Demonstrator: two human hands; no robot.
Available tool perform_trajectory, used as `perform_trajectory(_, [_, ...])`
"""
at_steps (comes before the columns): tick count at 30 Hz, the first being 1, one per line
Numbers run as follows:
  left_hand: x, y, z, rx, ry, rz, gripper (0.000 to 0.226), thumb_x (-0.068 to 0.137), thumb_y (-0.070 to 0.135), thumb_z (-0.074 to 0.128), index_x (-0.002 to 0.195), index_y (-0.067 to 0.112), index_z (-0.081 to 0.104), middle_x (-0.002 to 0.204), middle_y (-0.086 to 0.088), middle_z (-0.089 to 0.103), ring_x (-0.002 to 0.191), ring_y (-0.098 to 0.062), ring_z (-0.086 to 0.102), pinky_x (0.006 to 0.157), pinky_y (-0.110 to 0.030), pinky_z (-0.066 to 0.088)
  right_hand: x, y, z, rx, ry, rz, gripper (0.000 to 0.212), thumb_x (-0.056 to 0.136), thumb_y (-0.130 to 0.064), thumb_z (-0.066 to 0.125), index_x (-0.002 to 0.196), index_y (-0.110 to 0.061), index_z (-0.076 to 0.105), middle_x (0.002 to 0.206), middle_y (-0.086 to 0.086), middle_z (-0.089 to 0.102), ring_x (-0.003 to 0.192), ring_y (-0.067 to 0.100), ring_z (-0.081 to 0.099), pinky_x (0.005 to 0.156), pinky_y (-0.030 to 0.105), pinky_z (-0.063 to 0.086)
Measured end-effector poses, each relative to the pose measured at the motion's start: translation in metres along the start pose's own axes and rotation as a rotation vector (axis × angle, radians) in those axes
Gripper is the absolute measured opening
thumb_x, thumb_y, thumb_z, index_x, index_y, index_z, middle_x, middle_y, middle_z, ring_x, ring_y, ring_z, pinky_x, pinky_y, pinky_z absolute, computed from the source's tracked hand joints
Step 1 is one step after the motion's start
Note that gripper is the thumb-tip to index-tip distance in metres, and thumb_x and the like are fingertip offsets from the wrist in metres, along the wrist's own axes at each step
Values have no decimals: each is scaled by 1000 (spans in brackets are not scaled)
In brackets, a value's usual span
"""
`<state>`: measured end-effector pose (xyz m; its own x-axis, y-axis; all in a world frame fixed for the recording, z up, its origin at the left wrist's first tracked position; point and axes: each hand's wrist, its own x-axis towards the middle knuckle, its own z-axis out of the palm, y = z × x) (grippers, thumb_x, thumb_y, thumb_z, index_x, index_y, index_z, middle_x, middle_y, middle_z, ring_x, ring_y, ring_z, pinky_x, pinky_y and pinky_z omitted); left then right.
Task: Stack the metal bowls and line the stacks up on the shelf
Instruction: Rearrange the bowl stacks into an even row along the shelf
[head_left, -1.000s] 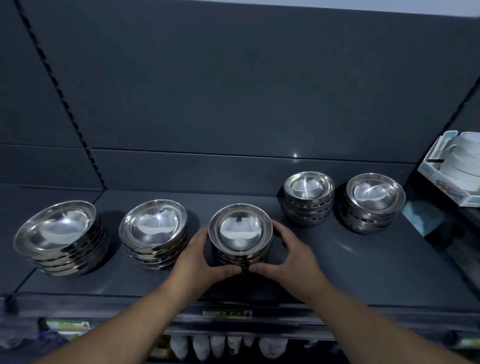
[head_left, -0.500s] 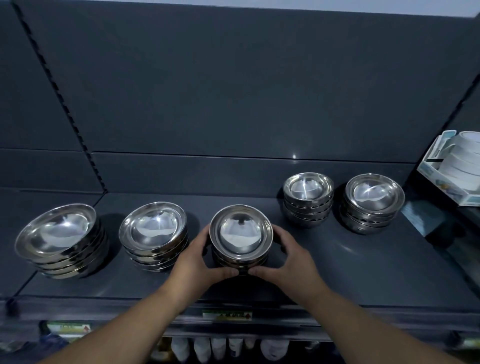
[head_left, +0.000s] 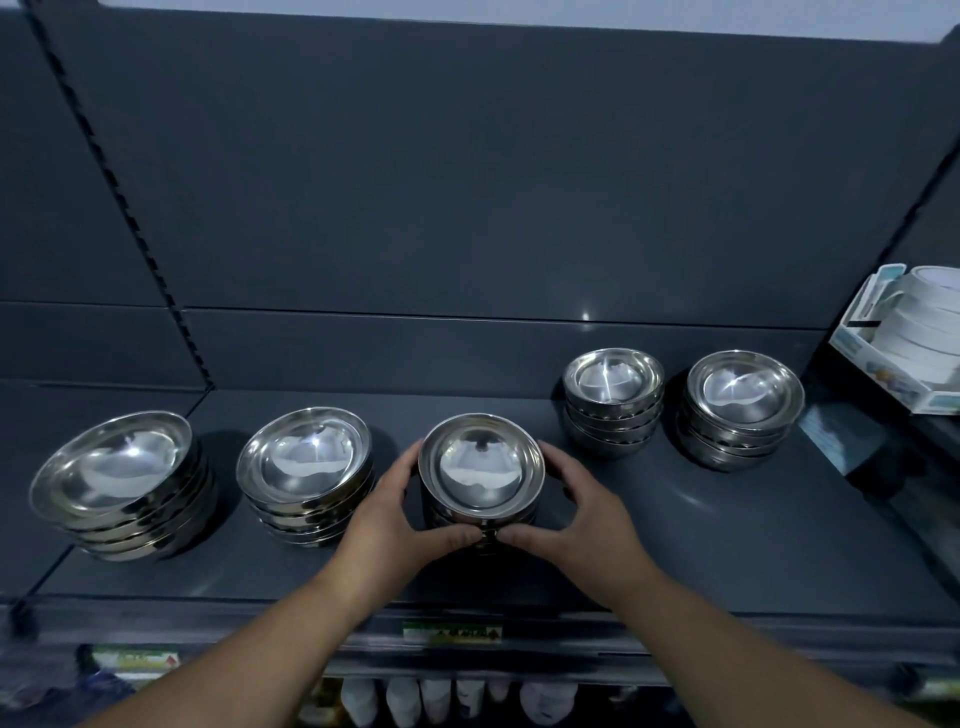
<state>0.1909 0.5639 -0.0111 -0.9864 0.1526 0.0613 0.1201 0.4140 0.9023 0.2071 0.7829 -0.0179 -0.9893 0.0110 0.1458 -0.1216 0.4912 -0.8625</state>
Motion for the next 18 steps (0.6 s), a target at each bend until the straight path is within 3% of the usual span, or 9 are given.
perform_trajectory(5, [-1, -1, 0, 1, -21, -27, 110, 55, 40, 90, 146, 35, 28, 142, 14, 47, 132, -1, 40, 112, -24, 31, 0, 1, -1, -5, -8, 3, 98, 51, -49, 89, 139, -37, 45, 132, -27, 55, 125, -13, 44, 108, 19, 37])
perform_trajectory(11, [-1, 4, -1, -17, -3, -49, 128, 36, 71, 77, 147, 39, 23, 146, 13, 43, 135, -3, 37, 115, -33, 32, 3, -3, -1, 17, 3, 6, 90, 60, -45, 88, 139, -36, 46, 133, -25, 53, 125, -11, 44, 104, 10, 33])
perform_trajectory(18, [-3, 8, 4, 4, 10, -48, 106, 62, 45, 83, 148, 34, 22, 148, 11, 41, 135, -3, 35, 114, -28, 30, 4, -5, -3, 36, 7, 7, 86, 61, -46, 86, 137, -39, 46, 127, -32, 53, 121, -19, 43, 96, -1, 31])
